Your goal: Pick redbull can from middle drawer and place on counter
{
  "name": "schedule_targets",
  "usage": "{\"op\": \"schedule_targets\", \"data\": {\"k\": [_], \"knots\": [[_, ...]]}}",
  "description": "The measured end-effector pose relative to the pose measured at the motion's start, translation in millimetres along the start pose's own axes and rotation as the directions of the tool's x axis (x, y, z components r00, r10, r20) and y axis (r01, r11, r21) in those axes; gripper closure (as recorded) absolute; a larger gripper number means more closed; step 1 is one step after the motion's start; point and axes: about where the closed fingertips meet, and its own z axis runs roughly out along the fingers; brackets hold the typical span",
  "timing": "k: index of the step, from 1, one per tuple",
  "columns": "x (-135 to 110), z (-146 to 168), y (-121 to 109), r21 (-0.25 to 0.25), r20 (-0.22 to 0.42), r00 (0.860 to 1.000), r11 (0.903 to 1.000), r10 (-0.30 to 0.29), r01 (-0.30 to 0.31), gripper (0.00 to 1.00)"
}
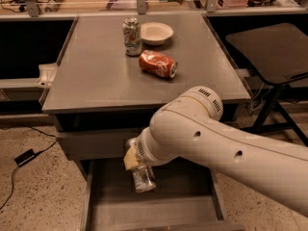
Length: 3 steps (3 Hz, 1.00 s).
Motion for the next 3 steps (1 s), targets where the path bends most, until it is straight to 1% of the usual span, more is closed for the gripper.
{"op": "schedule_targets", "data": {"k": [1, 2, 3], "knots": [[-11.5, 3.5, 5.2, -0.01, 0.033, 0.999, 0.9999, 0.005, -0.004, 1.0], [12.9, -24.7, -7.3, -0.026, 0.0, 0.998, 0.9978, -0.061, 0.061, 1.0], [48.3, -77.7, -25.7, -0.087, -0.006, 0.986, 0.9827, -0.165, 0.164, 1.0]]}}
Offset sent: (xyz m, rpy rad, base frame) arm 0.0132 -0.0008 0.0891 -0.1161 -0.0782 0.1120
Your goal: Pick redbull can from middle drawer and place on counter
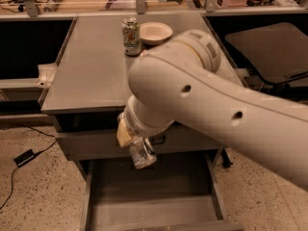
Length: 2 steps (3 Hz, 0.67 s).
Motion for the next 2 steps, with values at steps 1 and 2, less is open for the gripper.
{"op": "schedule_targets", "data": {"k": [1, 2], "knots": [[43.8, -37.4, 0.6, -0.022, 0.004, 0.999, 0.9987, -0.047, 0.047, 1.0], [98.7, -62.9, -1.3, -0.036, -0.002, 0.998, 0.9978, -0.056, 0.056, 1.0]]}}
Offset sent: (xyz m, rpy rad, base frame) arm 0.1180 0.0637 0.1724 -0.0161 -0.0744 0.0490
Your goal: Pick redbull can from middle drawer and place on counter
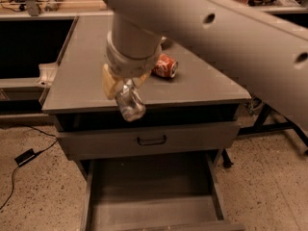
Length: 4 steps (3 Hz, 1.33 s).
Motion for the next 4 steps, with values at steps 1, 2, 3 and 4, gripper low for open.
{"op": "schedule_targets", "data": {"k": [1, 2, 3, 4], "knots": [[55.1, 3.5, 4.2, 0.066, -0.024, 0.996, 0.994, 0.089, -0.087, 1.0], [107.8, 11.9, 10.3, 0.123, -0.054, 0.977, 0.972, 0.208, -0.2, 1.0], [138.1, 33.5, 15.4, 0.121, -0.036, 0.955, 0.9498, 0.295, -0.289, 1.0], [155.0, 78.3, 17.5, 0.078, 0.049, 0.944, 0.9408, 0.327, -0.33, 1.0]]}}
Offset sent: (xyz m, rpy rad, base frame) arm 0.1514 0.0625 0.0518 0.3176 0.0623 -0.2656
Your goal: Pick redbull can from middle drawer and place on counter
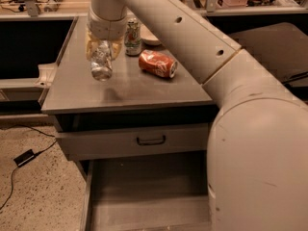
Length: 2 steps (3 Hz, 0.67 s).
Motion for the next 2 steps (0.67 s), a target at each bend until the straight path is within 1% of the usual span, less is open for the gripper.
{"op": "schedule_targets", "data": {"k": [1, 2], "knots": [[3.8, 28.0, 1.4, -0.021, 0.05, 0.999, 0.9997, 0.015, -0.014, 1.0], [-3.4, 59.2, 3.1, -0.04, 0.104, 0.994, 0.9991, 0.02, -0.016, 0.82]]}}
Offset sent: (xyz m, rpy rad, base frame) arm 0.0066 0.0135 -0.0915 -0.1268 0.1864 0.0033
